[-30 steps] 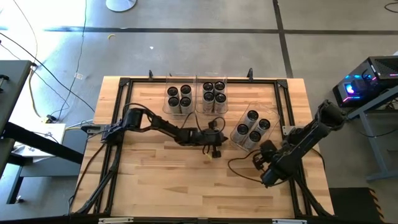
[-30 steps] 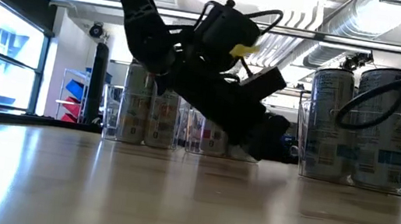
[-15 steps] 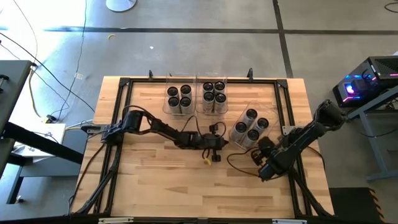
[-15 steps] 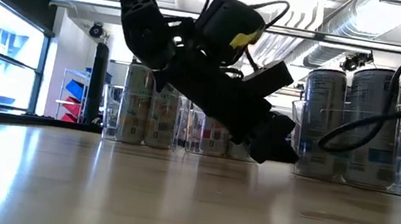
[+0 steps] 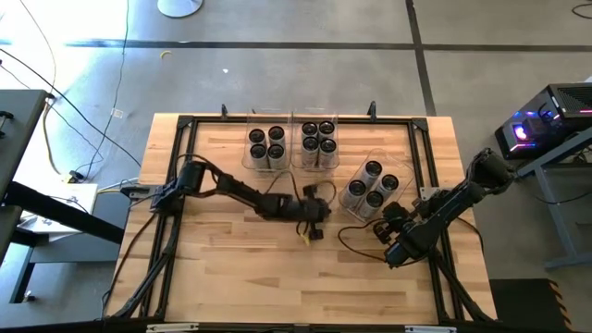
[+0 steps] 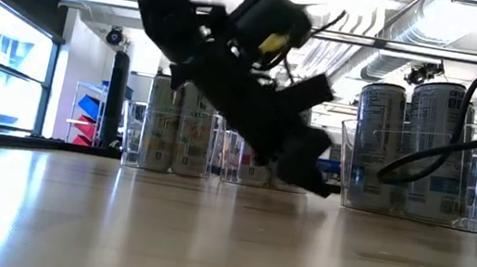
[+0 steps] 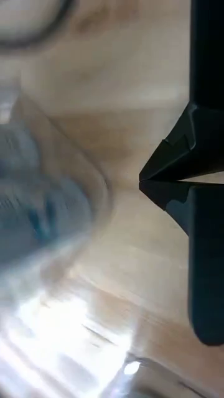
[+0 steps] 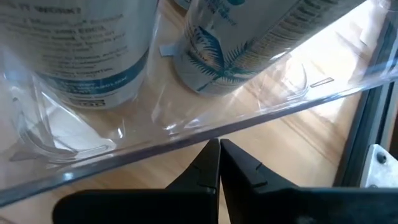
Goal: Sort soda cans
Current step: Adjust all the transparent bins to the top of the table
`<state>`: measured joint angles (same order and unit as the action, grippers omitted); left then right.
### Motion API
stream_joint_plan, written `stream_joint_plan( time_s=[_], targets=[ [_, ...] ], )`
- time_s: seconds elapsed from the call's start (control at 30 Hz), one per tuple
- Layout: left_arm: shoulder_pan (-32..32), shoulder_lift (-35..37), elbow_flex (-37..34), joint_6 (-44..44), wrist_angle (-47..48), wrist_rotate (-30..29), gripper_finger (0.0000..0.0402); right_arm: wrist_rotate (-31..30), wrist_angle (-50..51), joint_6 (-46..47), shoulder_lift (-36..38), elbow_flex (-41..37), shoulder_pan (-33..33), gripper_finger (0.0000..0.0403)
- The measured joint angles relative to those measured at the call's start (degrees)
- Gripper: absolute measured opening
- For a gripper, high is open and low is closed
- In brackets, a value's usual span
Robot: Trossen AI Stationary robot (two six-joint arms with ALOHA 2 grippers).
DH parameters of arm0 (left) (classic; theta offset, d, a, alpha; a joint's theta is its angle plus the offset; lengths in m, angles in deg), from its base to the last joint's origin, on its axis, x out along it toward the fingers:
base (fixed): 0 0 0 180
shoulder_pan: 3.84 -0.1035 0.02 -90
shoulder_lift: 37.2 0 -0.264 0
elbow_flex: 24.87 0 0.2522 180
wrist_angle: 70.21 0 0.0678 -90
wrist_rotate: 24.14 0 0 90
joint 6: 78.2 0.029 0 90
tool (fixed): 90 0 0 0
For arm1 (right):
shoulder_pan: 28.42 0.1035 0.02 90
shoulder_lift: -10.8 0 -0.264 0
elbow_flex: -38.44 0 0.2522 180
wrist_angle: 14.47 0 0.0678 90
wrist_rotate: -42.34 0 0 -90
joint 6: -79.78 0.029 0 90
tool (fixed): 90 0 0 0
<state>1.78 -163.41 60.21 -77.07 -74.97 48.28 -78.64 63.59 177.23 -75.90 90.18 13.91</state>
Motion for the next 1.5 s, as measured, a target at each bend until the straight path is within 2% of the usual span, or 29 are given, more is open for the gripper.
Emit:
stream_joint_plan(
  time_s=[0.13,0.27,0.33,0.63,0.83,0.97,1.3,1.5],
  targets=[
    [-4.30,-0.07,-2.35,-3.66,-4.35,6.59,0.0000,0.05,0.16,-0.01,0.00,0.00,0.03,0.0004],
    [-5.97,-0.18,-2.22,-3.12,-10.43,11.16,0.0000,0.14,0.37,-0.46,0.00,0.00,0.04,0.0004],
    [-5.86,-0.36,-2.20,-0.73,-13.01,11.91,0.0000,0.15,0.47,-0.45,0.00,0.00,0.04,0.0004],
    [-5.54,-0.49,-0.43,1.64,-13.35,12.37,0.0000,0.45,0.16,-0.79,0.00,0.04,0.02,0.0004],
    [-4.15,-0.49,-0.38,2.08,-13.22,12.71,0.0000,0.11,0.41,-9.77,0.00,0.04,-1.92,0.0004],
    [-3.01,-0.49,-0.14,2.10,-14.14,14.96,0.0000,-0.57,0.02,-14.84,0.00,0.03,-3.92,0.0004],
    [-1.24,-0.04,0.25,4.05,-13.27,13.54,0.0000,-2.96,-0.22,-24.93,0.00,0.09,-10.04,0.0004],
    [-1.25,4.04,0.25,3.61,2.38,4.92,0.0000,2.21,0.70,-27.05,0.00,0.09,-10.19,0.0004]
  ],
)
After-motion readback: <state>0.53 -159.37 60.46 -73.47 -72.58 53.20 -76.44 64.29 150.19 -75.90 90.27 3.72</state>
